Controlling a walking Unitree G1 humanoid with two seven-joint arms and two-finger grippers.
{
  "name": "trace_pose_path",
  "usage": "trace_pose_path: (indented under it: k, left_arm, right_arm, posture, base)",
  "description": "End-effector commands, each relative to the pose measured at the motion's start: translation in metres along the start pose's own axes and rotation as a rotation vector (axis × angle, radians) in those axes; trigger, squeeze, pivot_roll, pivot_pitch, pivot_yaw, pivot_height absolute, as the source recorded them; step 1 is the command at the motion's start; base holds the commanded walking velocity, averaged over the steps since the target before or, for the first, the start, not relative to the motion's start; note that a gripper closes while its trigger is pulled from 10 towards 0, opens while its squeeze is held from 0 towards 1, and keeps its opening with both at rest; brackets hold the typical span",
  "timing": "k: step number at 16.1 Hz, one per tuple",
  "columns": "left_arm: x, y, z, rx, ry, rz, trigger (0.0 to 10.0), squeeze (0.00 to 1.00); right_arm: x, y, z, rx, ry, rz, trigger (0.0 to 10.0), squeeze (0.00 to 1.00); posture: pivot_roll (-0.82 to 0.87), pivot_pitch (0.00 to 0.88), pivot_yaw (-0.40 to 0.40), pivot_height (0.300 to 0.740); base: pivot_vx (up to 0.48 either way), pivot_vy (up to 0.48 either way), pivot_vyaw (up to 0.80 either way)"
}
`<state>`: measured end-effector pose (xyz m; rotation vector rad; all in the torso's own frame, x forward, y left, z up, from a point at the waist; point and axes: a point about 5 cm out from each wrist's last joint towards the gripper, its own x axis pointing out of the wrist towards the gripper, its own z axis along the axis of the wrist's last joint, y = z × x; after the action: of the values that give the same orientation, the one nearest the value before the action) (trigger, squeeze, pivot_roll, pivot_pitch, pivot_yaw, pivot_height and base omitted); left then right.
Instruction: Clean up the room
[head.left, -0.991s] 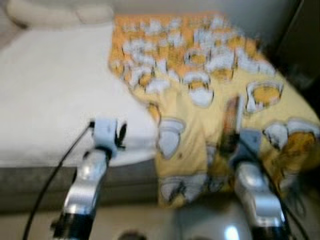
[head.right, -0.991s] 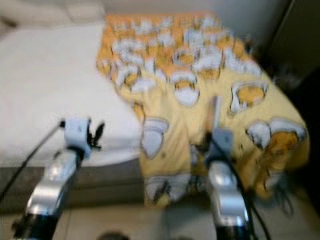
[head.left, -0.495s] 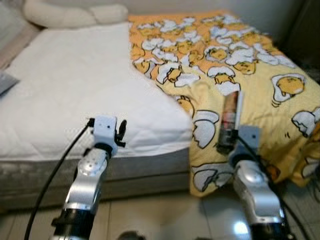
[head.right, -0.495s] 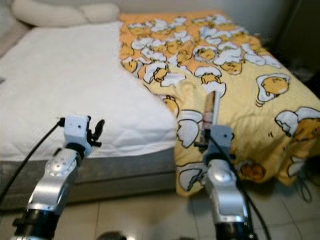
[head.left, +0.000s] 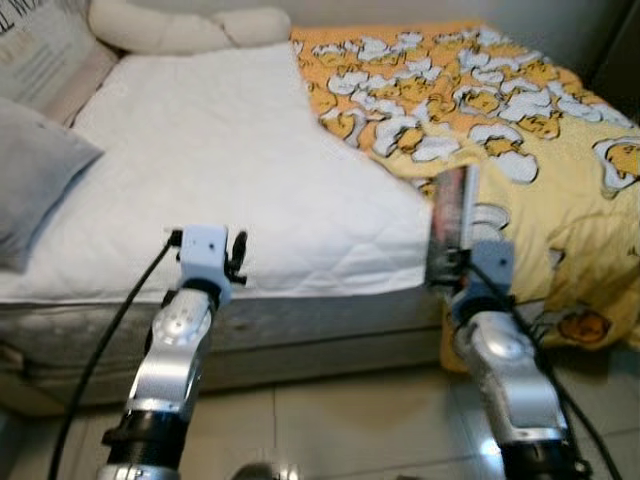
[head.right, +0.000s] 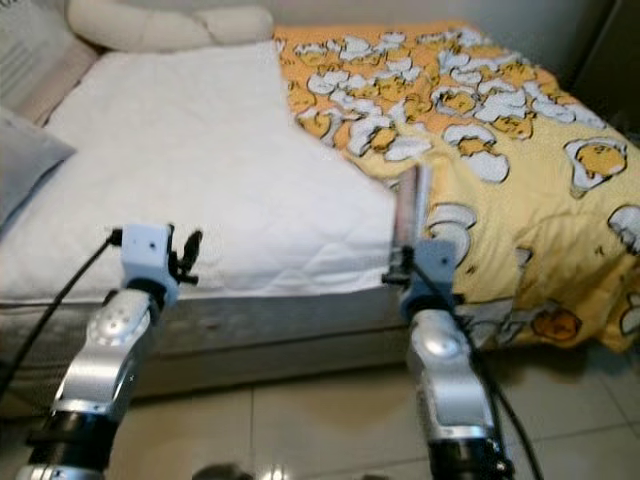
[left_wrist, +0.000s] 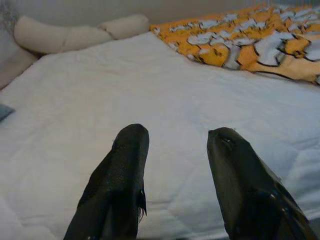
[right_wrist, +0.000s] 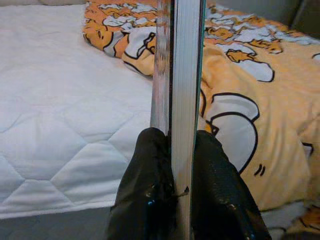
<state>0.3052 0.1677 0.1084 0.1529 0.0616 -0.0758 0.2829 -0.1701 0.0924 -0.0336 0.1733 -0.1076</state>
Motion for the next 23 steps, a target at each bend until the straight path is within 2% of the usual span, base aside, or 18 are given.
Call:
trace_pose_path:
  k: [1,7,9,15,16,23]
  left_arm:
    - [-0.0015,0.0085,-0.0016,0.011,0.008,0.025,10.0,0.00]
    - [-0.0003,0.0076,-0.0008,0.016,0.001,0.020,10.0,0.00]
    - [-0.0005,0.0076,-0.0009,-0.008,-0.001,0.026,10.0,0.00]
    - [0.0011,0.0093,0.0060,-0.053,-0.045,0.052,10.0,0.00]
    - [0.0020,0.0101,0.0051,-0.028,-0.032,0.056,10.0,0.00]
    - [0.0018,0.0127,0.0042,-0.016,-0.032,0.056,10.0,0.00]
  right_arm:
    - [0.0003,0.0105,0.0123,0.014,-0.061,0.033,10.0,0.00]
    - [0.0008,0.0103,0.0105,0.021,-0.055,0.028,10.0,0.00]
    - [0.0008,0.0100,0.0098,0.028,-0.051,0.024,10.0,0.00]
    - [0.0033,0.0111,0.0096,-0.002,-0.046,0.017,10.0,0.00]
    - [0.0035,0.0115,0.0099,0.005,-0.048,0.023,10.0,0.00]
    - [0.0037,0.0127,0.0122,-0.002,-0.054,0.048,10.0,0.00]
  posture:
    - [-0.03,0.000,0.018,0.740]
    - [-0.02,0.000,0.015,0.740]
    - [-0.02,0.000,0.016,0.740]
    - [-0.02,0.000,0.015,0.740]
    - [-0.02,0.000,0.014,0.740]
    - [-0.02,0.000,0.015,0.740]
  base:
    - [0.000,0.480,0.00]
    - [0.000,0.480,0.00]
    - [0.000,0.467,0.00]
    - [0.000,0.000,0.00]
    - [0.000,0.000,0.00]
    - [0.077,0.000,0.11]
